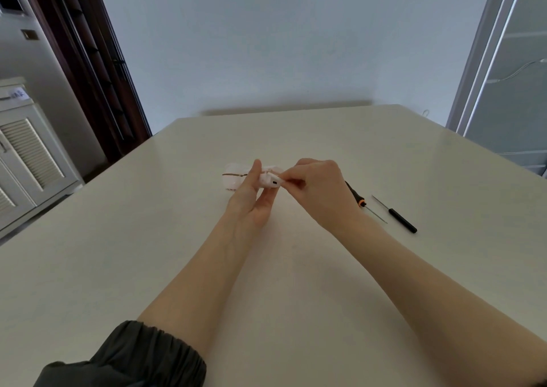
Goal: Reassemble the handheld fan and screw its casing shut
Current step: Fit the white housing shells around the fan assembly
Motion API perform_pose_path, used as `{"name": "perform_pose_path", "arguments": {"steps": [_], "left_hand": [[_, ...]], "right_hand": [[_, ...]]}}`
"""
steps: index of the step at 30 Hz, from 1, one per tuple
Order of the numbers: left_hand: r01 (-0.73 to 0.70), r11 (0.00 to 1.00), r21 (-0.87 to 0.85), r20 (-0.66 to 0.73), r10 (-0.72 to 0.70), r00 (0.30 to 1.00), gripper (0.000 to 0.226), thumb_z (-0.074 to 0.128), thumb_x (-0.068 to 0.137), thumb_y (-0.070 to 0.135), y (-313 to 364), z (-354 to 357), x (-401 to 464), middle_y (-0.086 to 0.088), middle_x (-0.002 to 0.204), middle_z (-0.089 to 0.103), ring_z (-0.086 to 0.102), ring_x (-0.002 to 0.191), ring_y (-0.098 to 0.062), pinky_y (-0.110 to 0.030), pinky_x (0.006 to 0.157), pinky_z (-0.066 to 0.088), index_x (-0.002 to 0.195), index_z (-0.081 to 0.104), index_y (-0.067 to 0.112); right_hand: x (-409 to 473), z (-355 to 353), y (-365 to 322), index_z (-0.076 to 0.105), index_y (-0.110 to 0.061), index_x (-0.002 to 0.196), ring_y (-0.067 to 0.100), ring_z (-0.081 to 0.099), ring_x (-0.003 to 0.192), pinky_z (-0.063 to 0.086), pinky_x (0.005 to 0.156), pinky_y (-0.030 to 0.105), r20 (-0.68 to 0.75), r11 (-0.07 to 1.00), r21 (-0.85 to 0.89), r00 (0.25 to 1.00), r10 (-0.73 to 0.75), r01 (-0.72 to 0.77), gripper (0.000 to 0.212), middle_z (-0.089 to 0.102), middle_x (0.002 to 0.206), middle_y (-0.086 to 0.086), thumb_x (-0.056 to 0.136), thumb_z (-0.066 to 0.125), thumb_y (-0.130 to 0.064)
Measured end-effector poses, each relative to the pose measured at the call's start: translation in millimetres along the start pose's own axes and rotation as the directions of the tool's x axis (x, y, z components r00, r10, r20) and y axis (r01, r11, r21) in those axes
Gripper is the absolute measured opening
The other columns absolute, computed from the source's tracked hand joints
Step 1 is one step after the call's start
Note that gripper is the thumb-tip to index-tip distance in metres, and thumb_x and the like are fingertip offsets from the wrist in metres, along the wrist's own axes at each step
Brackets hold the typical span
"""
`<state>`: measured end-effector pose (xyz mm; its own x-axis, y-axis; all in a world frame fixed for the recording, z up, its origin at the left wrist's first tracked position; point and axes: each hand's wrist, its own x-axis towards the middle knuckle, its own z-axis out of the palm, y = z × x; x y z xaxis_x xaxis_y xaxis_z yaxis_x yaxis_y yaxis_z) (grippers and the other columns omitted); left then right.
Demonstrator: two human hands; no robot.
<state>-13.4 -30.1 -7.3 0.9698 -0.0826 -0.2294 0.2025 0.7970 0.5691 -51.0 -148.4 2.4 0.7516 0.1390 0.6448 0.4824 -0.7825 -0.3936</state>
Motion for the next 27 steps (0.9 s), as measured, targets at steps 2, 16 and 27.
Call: {"name": "perform_pose_path", "arguments": {"steps": [2, 16, 27], "left_hand": [[0.021, 0.999, -0.026, 0.024, -0.021, 0.999, 0.011, 0.065, 0.087, 0.006, 0.9, -0.7, 0.3, -0.013, 0.082, 0.066, 0.069, 0.072, -0.026, -0.036, 0.076, 0.056, 0.089, 0.055, 0.002], [0.113, 0.984, -0.135, 0.162, -0.091, 0.983, 0.026, 0.029, 0.089, -0.008, 14.1, 1.1, 5.2, -0.005, 0.085, 0.043, 0.048, 0.077, -0.015, -0.034, 0.055, 0.046, 0.081, 0.043, 0.012], [0.067, 0.985, -0.16, 0.205, -0.033, 0.978, 0.034, 0.027, 0.087, -0.012, 16.3, 1.9, 1.3, -0.006, 0.088, 0.042, 0.046, 0.08, -0.015, -0.03, 0.056, 0.05, 0.081, 0.048, 0.014]], "right_hand": [[-0.2, -0.3, -0.6, 0.074, -0.005, 0.085, 0.027, 0.057, 0.065, 0.046, 0.065, 0.041, 0.028, 0.999, -0.029, 0.999, -0.027, 0.028, 0.019, 0.062, 0.075, 0.009, 0.09, 0.057, -0.011], [-6.2, 4.5, -1.0, 0.071, 0.001, 0.087, 0.035, 0.062, 0.079, 0.047, 0.067, 0.038, 0.127, 0.976, -0.068, 0.972, -0.2, 0.209, 0.014, 0.062, 0.093, 0.012, 0.087, 0.057, -0.002], [-7.4, 10.3, -2.7, 0.072, -0.007, 0.072, 0.021, 0.064, 0.069, 0.054, 0.069, 0.038, -0.024, 0.962, 0.264, 0.996, 0.083, -0.074, 0.01, 0.063, 0.078, 0.005, 0.079, 0.069, -0.014]]}}
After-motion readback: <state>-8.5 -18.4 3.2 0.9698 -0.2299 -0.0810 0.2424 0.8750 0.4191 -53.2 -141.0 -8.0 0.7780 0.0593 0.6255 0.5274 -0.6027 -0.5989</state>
